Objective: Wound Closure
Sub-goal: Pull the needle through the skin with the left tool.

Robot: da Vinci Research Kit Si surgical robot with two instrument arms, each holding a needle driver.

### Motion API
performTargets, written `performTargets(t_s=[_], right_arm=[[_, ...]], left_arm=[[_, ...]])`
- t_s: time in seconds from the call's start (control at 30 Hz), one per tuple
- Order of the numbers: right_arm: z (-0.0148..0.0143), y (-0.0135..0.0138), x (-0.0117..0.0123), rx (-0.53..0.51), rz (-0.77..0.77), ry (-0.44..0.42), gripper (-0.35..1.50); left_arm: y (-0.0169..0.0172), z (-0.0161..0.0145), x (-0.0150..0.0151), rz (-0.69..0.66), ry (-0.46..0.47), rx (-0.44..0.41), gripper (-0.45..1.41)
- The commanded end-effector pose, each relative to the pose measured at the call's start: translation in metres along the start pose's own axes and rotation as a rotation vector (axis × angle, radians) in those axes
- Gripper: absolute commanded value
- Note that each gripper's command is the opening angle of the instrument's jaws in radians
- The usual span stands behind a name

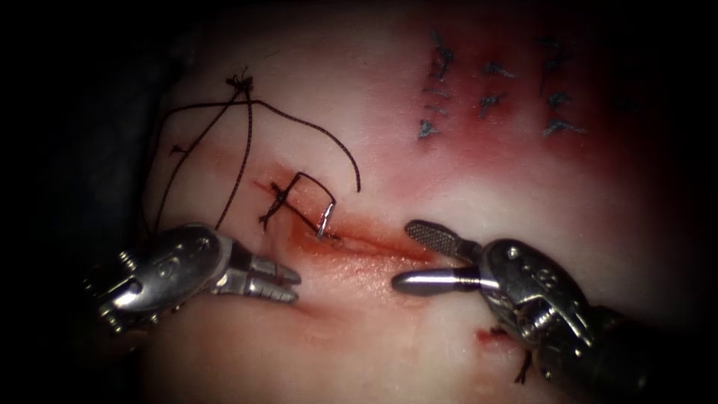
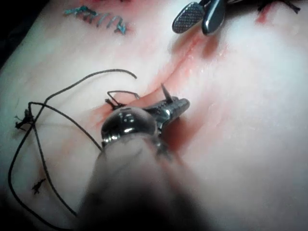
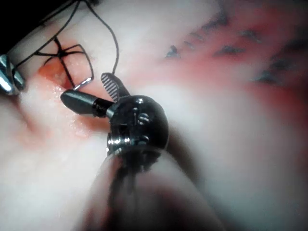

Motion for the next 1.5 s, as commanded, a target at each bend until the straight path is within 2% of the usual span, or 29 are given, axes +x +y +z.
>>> performTargets(t_s=[0.03, 0.1, 0.23, 0.37, 0.6, 0.77, 1.0, 1.17, 1.3, 1.5], right_arm=[[0.0011, 0.0, -0.0003, 0.008, -0.026, 0.0, 1.05], [0.0016, -0.0004, -0.0004, 0.007, -0.061, -0.008, 1.12], [0.0027, -0.0019, -0.0007, 0.012, -0.163, -0.042, 1.1], [0.004, -0.0034, -0.001, 0.016, -0.252, -0.062, 1.08], [0.0052, -0.0053, -0.0011, 0.025, -0.324, -0.077, 1.1], [0.0059, -0.0058, -0.001, 0.021, -0.375, -0.077, 1.1], [0.0079, -0.0049, -0.0008, 0.0, -0.434, -0.101, 1.17], [0.009, -0.0034, -0.0011, -0.009, -0.44, -0.128, 1.22], [0.0094, -0.0023, -0.0019, -0.012, -0.446, -0.156, 1.22], [0.0097, -0.0013, -0.005, 0.0, -0.453, -0.209, 1.18]], left_arm=[[-0.0005, 0.0, 0.0004, -0.01, -0.001, -0.005, -0.35], [0.0003, -0.0004, 0.0007, -0.048, -0.002, -0.015, -0.35], [0.0016, -0.0006, 0.0014, -0.093, -0.001, -0.041, -0.35], [0.0028, -0.0003, 0.0018, -0.17, -0.002, -0.114, -0.35], [0.003, -0.0006, 0.0023, -0.298, 0.011, -0.183, -0.35], [0.0036, -0.0011, 0.0023, -0.325, 0.003, -0.203, -0.35], [0.0068, -0.0018, 0.0031, -0.328, 0.018, -0.207, -0.35], [0.0099, -0.0026, 0.0046, -0.256, 0.039, -0.206, -0.35], [0.0116, -0.003, 0.0059, -0.217, 0.056, -0.207, -0.35], [0.0131, -0.0028, 0.0072, -0.173, 0.079, -0.208, -0.35]])
